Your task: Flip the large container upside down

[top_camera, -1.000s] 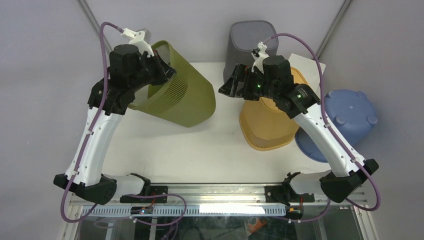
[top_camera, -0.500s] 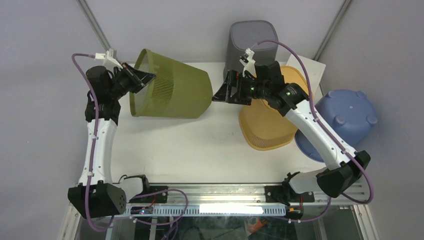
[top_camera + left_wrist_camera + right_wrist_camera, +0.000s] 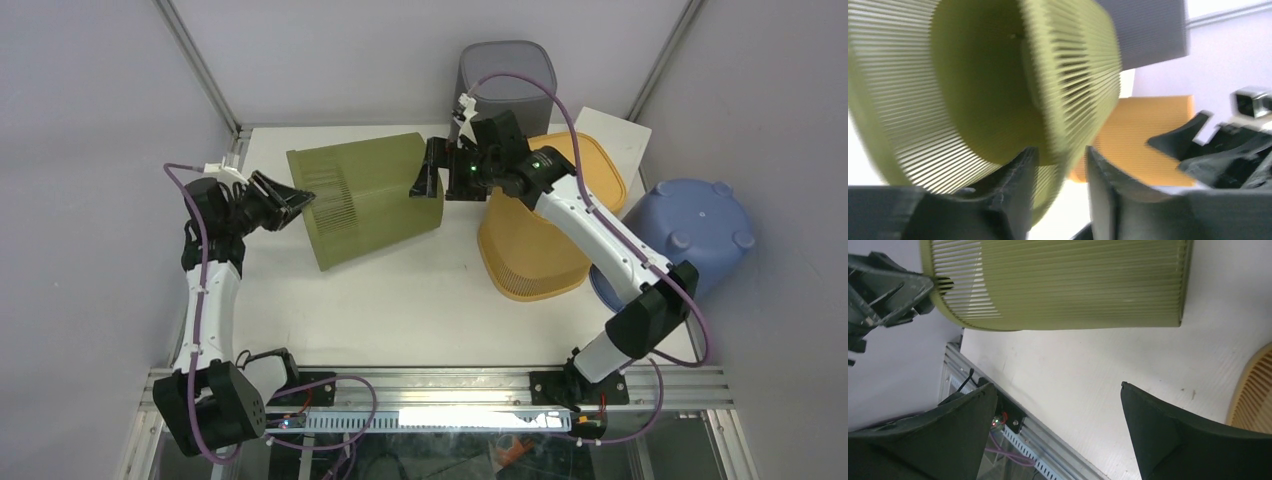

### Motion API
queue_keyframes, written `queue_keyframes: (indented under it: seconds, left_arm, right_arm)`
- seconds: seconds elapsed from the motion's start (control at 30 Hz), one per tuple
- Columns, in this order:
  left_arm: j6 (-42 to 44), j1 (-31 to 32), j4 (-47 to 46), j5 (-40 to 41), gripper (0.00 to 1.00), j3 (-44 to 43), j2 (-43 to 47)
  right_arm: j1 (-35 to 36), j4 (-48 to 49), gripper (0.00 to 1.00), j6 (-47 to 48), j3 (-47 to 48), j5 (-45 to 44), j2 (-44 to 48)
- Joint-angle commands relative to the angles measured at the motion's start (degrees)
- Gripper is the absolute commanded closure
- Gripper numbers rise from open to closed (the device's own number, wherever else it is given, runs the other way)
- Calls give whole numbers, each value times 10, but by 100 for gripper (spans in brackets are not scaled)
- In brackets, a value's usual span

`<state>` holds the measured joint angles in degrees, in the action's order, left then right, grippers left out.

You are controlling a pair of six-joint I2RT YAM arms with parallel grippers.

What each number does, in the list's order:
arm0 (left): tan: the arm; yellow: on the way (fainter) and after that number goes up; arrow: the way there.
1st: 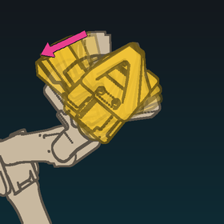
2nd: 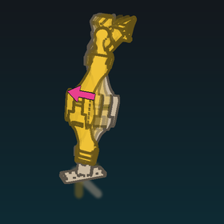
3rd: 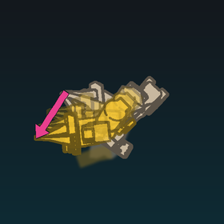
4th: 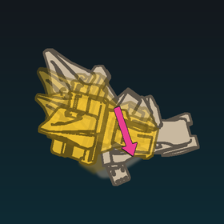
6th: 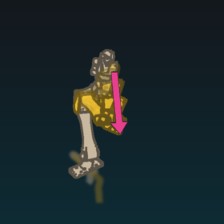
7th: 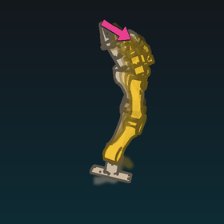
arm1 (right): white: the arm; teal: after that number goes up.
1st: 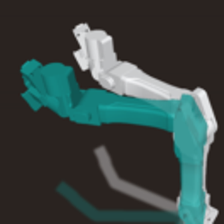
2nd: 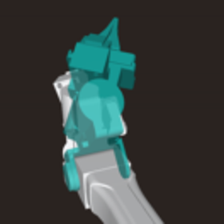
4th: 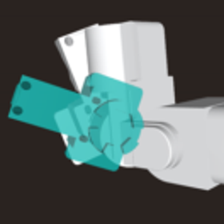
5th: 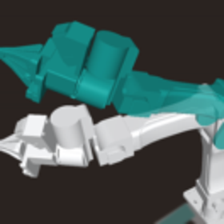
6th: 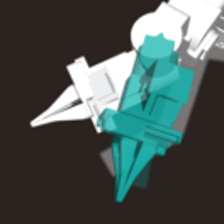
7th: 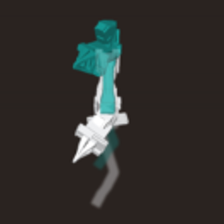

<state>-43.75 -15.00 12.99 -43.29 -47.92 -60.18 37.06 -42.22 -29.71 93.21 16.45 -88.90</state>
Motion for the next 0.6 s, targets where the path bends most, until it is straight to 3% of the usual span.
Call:
queue_keyframes:
  seconds: [0.0,0.07,0.17,0.57]
  left_arm:
    - [83,3,111,36,45,-42,16]
    - [106,3,150,67,38,-78,19]
    - [135,3,199,119,37,-122,26]
    - [141,3,206,152,51,-152,15]
  right_arm:
    - [0,-25,1,33,75,-66,-36]
    - [0,-30,1,43,97,-82,-57]
    - [-1,-46,1,53,137,-102,-96]
    - [-33,-39,1,61,218,-101,-206]
